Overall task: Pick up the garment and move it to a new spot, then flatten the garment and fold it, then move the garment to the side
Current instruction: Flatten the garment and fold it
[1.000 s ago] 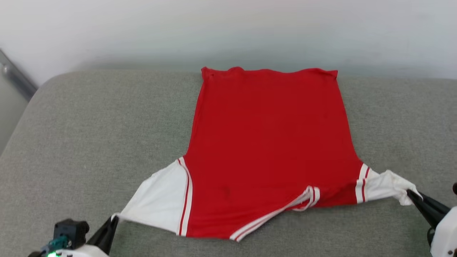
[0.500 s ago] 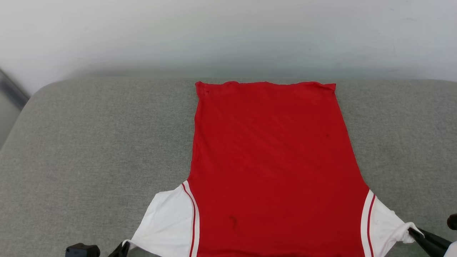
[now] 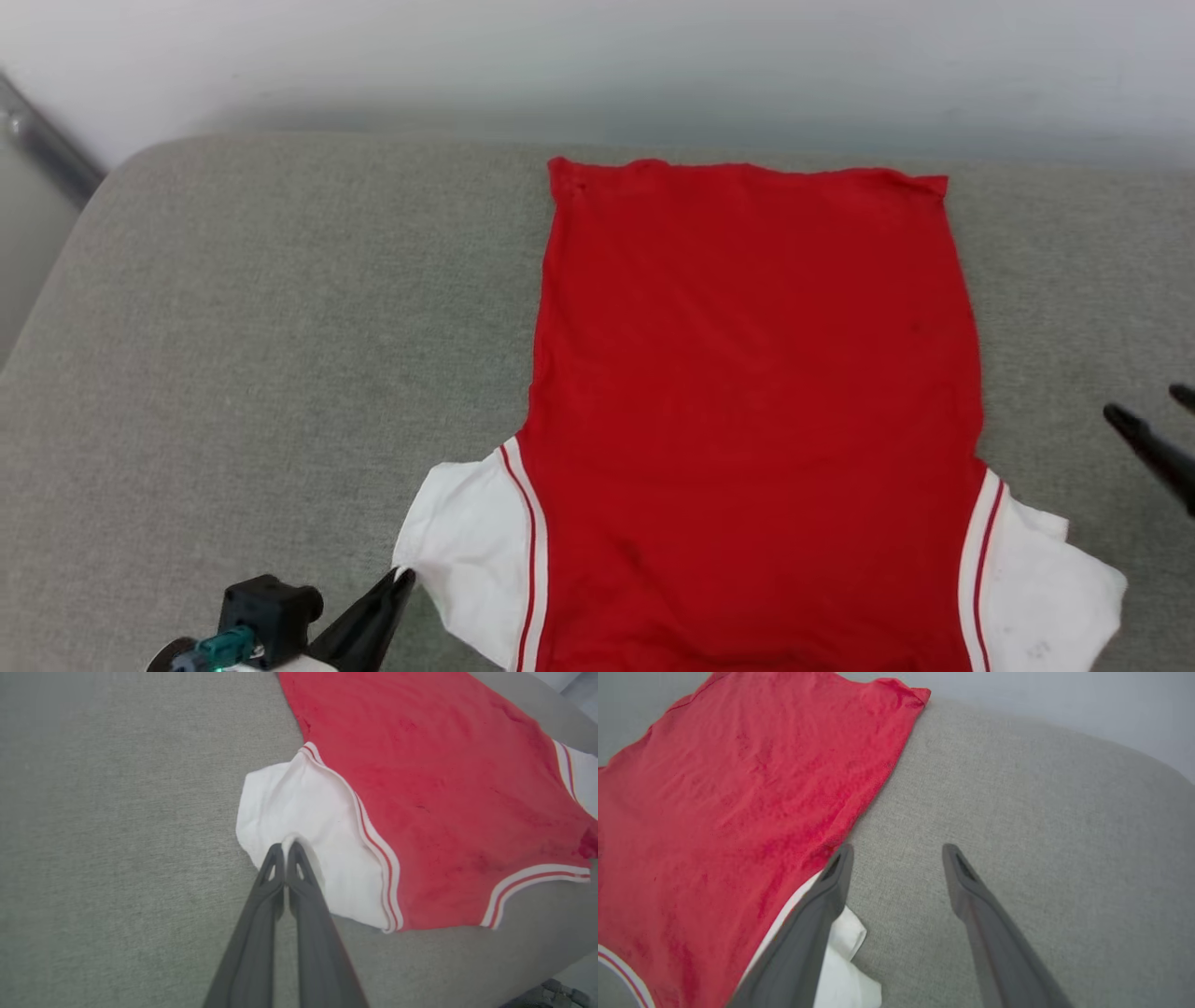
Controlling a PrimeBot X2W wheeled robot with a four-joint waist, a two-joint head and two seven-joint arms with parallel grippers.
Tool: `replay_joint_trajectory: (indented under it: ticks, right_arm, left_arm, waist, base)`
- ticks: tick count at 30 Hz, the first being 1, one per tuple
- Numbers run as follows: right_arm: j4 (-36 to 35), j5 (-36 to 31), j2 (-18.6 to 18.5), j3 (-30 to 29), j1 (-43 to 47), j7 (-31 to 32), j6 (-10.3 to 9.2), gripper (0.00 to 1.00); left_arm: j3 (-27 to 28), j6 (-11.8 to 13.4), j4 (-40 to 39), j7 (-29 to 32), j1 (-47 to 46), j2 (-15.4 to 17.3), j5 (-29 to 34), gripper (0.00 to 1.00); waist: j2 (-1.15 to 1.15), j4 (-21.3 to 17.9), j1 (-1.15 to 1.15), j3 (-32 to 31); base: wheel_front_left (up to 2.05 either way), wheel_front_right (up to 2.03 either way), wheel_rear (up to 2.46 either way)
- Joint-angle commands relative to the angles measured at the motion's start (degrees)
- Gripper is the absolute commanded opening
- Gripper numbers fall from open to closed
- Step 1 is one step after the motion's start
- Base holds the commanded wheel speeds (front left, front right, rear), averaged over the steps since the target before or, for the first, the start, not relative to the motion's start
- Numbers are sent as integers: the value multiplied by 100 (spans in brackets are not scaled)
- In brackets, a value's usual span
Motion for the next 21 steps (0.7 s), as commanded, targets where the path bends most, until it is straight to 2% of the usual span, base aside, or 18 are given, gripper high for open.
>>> replay_joint_trajectory:
  ticks: [1, 7, 11, 16, 21]
  right_arm:
    - [-41, -5, 98, -74, -197, 137, -2, 100]
    - [344, -194, 598, -802, -1489, 1735, -2, 100]
    - [811, -602, 804, -1166, -2384, 2963, -2, 100]
    - [1317, -1475, 987, -1681, -3430, 4189, -2, 100]
    - [1550, -2505, 1124, -2187, -4196, 4936, -2, 100]
  left_arm:
    - [9, 47, -98, 43, -111, 61, 62, 0]
    - [-154, 116, -1017, 462, -461, 176, 395, 0]
    - [-273, 92, -1419, 698, -739, 180, 628, 0]
    - [-493, 27, -1821, 927, -1009, 91, 926, 0]
    - [-642, -50, -2044, 990, -1241, -78, 1114, 0]
  waist:
    - [0, 249, 0, 268]
    - [0, 789, 0, 857]
    - [0, 1180, 0, 1275]
    - [0, 1620, 0, 1769]
    - [0, 1986, 0, 2187]
  base:
    - [0, 0, 0]
    - [0, 0, 0]
    - [0, 0, 0]
    - [0, 0, 0]
    - [0, 0, 0]
